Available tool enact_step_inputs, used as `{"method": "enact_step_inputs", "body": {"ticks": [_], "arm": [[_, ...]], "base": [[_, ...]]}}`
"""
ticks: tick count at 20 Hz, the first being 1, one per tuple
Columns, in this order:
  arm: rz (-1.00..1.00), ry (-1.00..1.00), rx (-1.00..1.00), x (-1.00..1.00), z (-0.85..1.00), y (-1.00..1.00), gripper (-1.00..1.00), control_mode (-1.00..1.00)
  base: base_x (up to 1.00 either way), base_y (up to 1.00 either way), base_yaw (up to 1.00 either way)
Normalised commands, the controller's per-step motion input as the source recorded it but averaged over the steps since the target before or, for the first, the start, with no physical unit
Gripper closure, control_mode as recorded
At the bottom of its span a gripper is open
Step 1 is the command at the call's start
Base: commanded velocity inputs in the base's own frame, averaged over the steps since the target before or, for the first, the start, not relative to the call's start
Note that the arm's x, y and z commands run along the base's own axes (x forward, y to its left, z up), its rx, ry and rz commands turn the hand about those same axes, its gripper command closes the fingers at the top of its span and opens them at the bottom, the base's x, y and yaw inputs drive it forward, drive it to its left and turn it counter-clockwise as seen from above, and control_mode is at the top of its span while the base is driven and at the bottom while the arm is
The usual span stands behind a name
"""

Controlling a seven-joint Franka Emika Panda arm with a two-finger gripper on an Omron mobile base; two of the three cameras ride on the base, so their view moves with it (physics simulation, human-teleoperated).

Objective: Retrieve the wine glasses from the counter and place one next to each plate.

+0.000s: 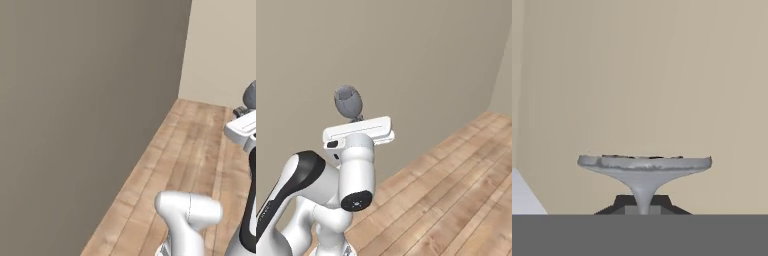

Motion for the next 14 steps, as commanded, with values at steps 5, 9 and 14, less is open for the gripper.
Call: {"method": "enact_step_inputs", "body": {"ticks": [5,9,14], "arm": [[0.0,0.0,0.0,0.0,0.0,0.0,1.0,1.0],[0.0,0.0,0.0,0.0,0.0,0.0,1.0,1.0],[0.0,0.0,0.0,0.0,0.0,0.0,1.0,1.0]], "base": [[1.0,-0.46,-0.22],[1.0,0.01,-0.16],[1.0,-0.18,-0.17]]}}
